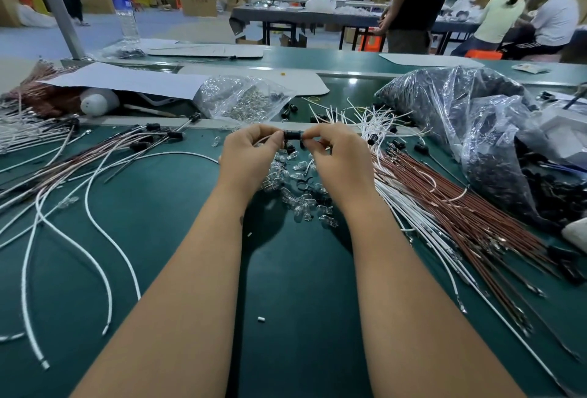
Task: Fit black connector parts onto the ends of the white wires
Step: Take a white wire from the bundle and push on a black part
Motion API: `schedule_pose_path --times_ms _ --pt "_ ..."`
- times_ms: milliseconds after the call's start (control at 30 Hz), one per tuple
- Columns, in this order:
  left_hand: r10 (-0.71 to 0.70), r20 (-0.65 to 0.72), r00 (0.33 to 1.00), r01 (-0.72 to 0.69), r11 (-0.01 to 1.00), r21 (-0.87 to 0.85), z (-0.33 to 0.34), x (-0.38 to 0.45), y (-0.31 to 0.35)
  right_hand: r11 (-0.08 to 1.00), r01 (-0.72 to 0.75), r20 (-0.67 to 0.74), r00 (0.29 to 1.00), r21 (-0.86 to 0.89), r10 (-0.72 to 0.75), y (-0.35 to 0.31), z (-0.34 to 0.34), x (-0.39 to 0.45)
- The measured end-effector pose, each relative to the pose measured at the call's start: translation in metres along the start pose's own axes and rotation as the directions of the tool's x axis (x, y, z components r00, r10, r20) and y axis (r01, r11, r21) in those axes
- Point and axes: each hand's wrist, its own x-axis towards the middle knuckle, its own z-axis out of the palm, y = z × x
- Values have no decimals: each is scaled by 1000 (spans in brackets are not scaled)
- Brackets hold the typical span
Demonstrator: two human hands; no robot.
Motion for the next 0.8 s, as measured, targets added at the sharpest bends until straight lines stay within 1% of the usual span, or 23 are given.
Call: schedule_pose_path --times_ms 100,200,333,500,700,800 --pt "-1 -6 1000 1 1000 -4 0 1 -1 999 10 22 1000 -41 -9 1 2 1" --pt "12 21 1000 -12 1000 -12 0 1 -1 996 26 10 1000 -86 -25 2 2 1" --pt "26 50 998 -23 998 -53 1 2 -1 999 31 -4 999 -21 -32 0 0 1" --pt "29 71 997 -26 999 -46 1 3 -1 999 32 40 999 19 -33 -1 -3 0" --pt "-2 33 999 1 1000 22 -2 3 -4 998 68 54 996 11 -69 0 -4 1" --pt "-1 70 998 5 999 -50 -2 1 1 998 69 59 996 -11 -69 1 -3 1"
